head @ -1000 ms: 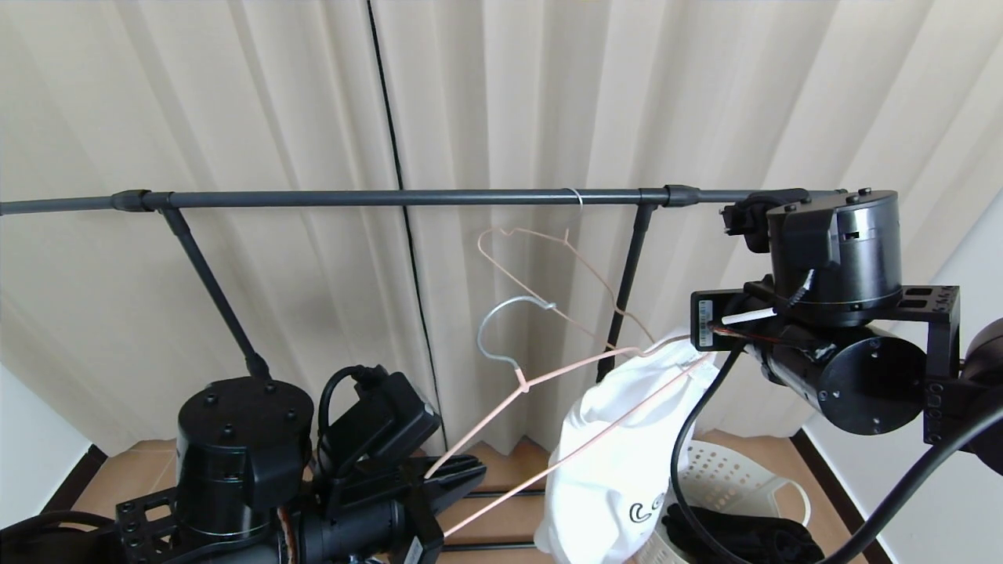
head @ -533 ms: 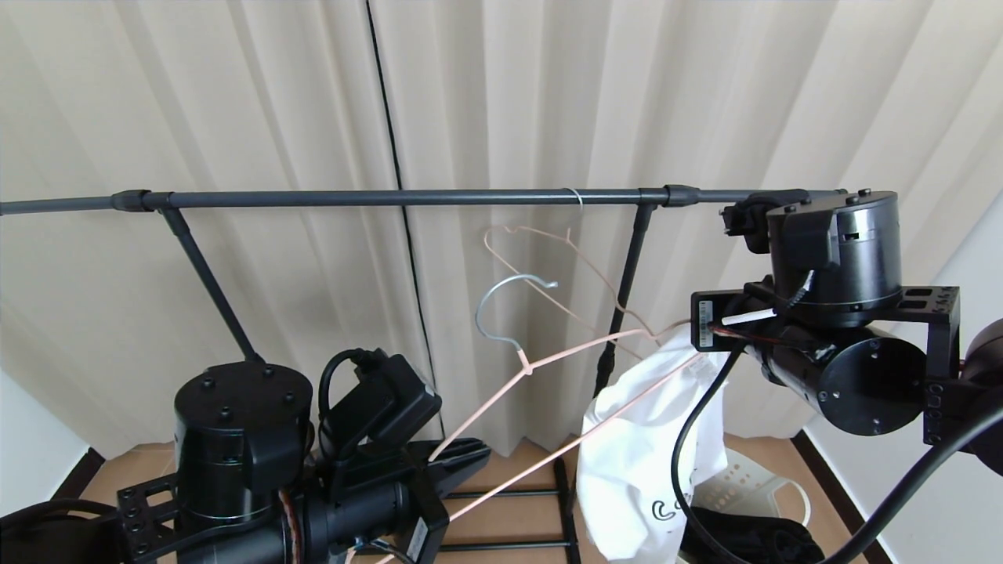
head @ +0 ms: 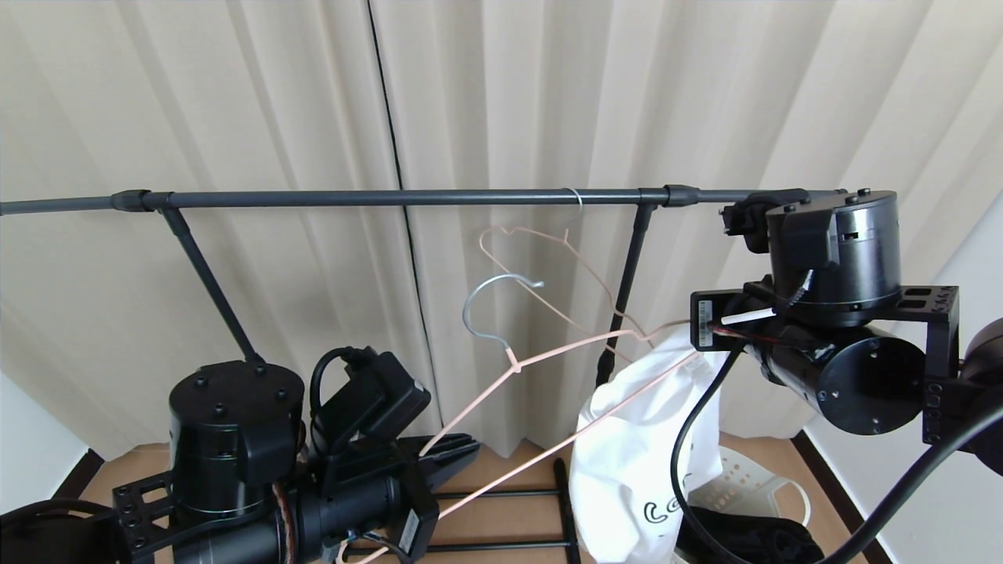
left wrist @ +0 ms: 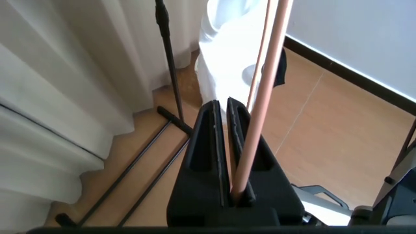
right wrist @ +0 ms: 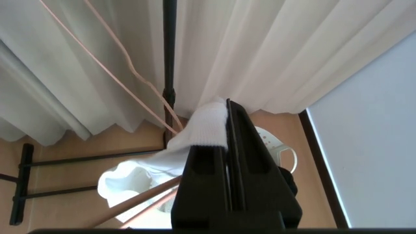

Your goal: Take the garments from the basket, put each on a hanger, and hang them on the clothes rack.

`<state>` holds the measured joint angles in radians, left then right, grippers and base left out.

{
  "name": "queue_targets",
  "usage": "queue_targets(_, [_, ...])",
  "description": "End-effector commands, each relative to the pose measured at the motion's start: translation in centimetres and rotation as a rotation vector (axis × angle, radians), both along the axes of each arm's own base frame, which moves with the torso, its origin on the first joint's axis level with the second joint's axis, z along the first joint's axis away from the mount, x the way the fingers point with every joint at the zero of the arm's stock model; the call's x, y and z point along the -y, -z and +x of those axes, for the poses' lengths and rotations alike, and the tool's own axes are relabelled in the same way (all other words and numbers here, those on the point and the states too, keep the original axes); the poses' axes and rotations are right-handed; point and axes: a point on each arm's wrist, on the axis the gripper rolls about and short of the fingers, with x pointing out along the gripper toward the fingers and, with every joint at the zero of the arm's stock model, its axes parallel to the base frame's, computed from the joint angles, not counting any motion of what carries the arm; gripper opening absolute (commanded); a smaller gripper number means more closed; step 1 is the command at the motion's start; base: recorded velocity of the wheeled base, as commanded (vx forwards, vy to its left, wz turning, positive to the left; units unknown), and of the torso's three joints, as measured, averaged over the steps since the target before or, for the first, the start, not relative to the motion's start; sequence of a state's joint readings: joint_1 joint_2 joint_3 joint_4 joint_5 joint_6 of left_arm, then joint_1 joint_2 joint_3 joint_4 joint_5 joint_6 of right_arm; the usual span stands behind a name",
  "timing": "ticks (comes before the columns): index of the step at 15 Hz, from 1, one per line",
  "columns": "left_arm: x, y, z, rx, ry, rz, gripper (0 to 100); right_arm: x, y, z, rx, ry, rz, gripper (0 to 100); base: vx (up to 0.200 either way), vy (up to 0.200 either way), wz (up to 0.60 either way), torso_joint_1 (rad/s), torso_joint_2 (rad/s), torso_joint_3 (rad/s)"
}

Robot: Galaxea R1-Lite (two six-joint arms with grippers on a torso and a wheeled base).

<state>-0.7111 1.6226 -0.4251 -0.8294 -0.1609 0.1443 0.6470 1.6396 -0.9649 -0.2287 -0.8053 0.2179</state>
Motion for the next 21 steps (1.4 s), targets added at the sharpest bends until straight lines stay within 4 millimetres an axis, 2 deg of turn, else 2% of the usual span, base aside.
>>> queue_targets(1, [0.0, 0.0, 0.1, 0.002, -0.003, 0.0, 0, 0.0, 0.1, 0.0, -0.003, 0.0, -0.002, 0, 0.0, 0.0, 0.0, 0.0, 0.0, 0.0])
queue_targets(11, [-0.6, -0.1, 0.6, 0.018, -0.036, -0.026, 0, 0.0, 0.1, 0.0, -0.003, 0.0, -0.002, 0, 0.0, 0.0, 0.0, 0.0, 0.0, 0.0])
queue_targets(16, [0.1, 0.1, 1.1, 0.016, -0.028, -0.024, 0, -0.3, 0.6, 0.1, -0.014, -0.001, -0.01, 0, 0.0, 0.0, 0.0, 0.0, 0.0, 0.0])
queue_targets(21, [0.9, 0.4, 1.8, 0.024, -0.079, -0.005, 0, -0.6, 0.2, -0.5, 0.006, 0.015, -0.021, 0, 0.0, 0.0, 0.0, 0.0, 0.0, 0.0])
